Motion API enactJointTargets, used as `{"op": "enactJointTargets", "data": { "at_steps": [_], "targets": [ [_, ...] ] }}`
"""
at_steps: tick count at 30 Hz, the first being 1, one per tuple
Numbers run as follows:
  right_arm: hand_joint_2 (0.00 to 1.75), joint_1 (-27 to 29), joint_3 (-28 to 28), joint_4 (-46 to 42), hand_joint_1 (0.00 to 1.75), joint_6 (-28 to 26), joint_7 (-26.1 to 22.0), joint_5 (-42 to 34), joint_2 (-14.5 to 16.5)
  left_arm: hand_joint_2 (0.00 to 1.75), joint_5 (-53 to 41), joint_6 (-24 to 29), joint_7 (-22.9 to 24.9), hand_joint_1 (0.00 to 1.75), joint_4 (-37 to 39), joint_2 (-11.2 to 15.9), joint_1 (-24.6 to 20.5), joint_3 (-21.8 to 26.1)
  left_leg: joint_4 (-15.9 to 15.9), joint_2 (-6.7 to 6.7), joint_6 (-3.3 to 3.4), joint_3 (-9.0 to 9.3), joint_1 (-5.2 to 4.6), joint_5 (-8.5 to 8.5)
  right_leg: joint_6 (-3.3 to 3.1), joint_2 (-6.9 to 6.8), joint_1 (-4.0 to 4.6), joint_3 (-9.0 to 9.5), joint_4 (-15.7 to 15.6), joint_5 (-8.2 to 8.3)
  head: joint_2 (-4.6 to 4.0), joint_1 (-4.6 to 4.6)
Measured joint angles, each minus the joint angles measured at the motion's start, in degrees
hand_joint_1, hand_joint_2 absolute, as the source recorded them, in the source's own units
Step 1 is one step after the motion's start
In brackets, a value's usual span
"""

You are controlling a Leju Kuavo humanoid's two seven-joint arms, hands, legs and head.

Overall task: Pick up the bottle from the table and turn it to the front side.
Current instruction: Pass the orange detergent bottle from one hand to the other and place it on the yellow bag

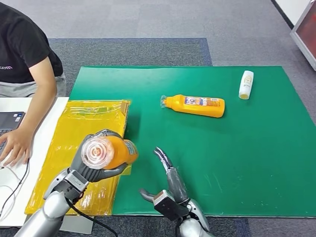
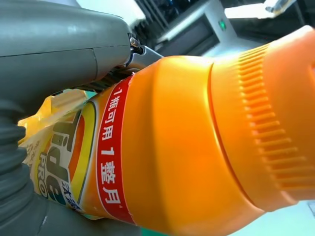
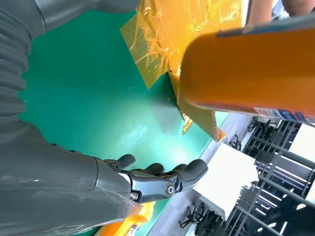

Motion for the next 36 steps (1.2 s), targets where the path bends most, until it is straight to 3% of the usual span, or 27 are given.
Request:
{"op": "enactJointTargets", "data": {
  "at_steps": [21, 30, 36],
  "targets": [
    [1.75, 2.45, -5.51, 0.06, 0.00, -1.54, -0.93, -0.09, 1.10, 1.75, -10.76, -2.04, 2.61, 1.75, -2.53, 6.54, 9.82, 4.21, 0.00, 0.00, 0.00, -0.03, 0.00, 0.00, 0.00, 0.00, 0.00, -0.03, 0.00, 0.00, 0.00, 0.00],
    [1.75, 2.60, -7.18, 0.06, 0.00, -0.37, -1.14, -0.08, 1.76, 1.75, -21.51, -1.30, 6.38, 1.75, -3.35, 11.75, 11.51, 7.22, 0.00, 0.00, -0.07, -0.03, 0.01, 0.04, -0.01, 0.00, 0.02, -0.05, 0.02, 0.00, 0.00, 0.00],
    [1.75, 2.62, -7.60, 0.06, 0.00, 0.49, -1.29, 0.17, 2.19, 1.75, -25.61, -0.64, 7.61, 1.75, -3.44, 13.42, 11.44, 8.55, 0.00, 0.00, -0.06, -0.03, 0.01, 0.05, 0.00, 0.00, 0.01, -0.04, 0.02, 0.00, 0.00, 0.00]
  ]
}}
